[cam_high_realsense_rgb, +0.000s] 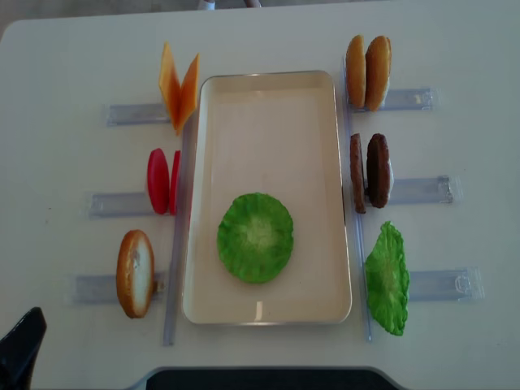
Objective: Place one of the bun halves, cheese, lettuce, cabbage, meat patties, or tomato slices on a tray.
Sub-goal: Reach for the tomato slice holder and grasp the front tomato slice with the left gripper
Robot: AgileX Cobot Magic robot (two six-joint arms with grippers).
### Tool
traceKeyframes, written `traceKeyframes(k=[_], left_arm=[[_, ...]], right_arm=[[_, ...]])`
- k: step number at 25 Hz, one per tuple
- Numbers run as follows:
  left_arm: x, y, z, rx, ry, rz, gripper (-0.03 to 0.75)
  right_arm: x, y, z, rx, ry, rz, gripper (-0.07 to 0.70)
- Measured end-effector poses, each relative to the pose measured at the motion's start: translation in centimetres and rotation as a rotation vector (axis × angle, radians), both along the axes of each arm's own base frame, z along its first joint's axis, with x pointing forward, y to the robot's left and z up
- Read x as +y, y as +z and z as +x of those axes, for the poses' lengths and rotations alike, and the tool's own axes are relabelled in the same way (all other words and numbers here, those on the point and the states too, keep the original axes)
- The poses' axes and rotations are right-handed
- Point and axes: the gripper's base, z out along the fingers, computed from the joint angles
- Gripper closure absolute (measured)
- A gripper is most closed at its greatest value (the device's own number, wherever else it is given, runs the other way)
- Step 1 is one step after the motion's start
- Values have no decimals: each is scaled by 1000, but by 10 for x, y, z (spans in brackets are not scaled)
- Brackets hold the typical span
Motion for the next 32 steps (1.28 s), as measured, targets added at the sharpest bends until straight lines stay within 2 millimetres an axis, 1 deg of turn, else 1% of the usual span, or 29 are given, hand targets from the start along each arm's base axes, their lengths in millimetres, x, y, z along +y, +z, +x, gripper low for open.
traceKeyframes(k=[25,29,32], left_arm=[[1,0,-1,5,5,6,24],[1,7,-6,37,3,23,24],[1,17,-6,84,-4,35,24]], right_arm=[[0,0,0,0,0,0,94],[0,0,0,0,0,0,94],[0,0,0,0,0,0,94]])
